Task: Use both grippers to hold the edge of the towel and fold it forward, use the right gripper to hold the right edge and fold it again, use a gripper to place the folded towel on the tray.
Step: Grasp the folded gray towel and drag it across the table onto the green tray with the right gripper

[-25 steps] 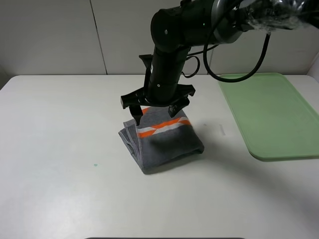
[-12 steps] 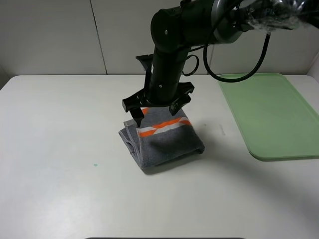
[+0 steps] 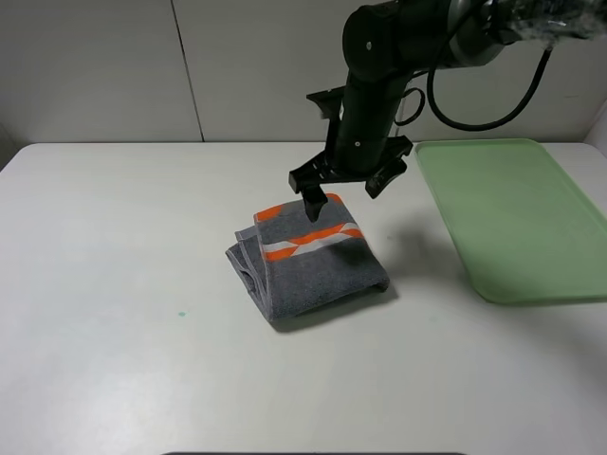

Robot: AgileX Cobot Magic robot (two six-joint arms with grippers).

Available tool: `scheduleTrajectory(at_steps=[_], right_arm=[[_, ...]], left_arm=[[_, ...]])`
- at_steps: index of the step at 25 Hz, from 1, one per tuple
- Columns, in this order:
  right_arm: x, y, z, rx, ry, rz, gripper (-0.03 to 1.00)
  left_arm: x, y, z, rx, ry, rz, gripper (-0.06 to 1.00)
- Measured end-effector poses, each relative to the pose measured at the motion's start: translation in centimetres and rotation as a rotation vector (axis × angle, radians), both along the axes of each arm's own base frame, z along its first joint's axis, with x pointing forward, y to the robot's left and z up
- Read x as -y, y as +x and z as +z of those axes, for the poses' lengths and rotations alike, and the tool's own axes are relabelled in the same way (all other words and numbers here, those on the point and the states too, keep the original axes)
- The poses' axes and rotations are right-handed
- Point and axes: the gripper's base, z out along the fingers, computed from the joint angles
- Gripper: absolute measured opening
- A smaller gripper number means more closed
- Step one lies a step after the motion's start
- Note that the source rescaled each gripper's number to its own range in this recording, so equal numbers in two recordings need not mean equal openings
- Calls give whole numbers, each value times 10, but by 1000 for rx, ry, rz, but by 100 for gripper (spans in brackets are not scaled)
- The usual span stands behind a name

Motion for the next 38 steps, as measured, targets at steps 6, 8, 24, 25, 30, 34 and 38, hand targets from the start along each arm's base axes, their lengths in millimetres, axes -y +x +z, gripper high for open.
scheduleTrajectory(at_steps=[6,8,24,25,30,34,38], right_arm=[[8,6,-27,-65,-55,38,100],[8,7,-40,-92,-74,52,100],[10,14,-73,-86,-158,111,100],[10,13,-75,-89,-159,111,100],[10,14,-76,-93,-158,110,96],[8,12,-78,-108,-137,96,63],[8,13,-78,-104,-135,97,31]], left_arm=[[0,0,0,0,0,0,100],[0,0,0,0,0,0,100],[0,0,0,0,0,0,100],[0,0,0,0,0,0,100],[0,0,0,0,0,0,100],[0,0,0,0,0,0,100],[0,0,0,-2,0,0,100]])
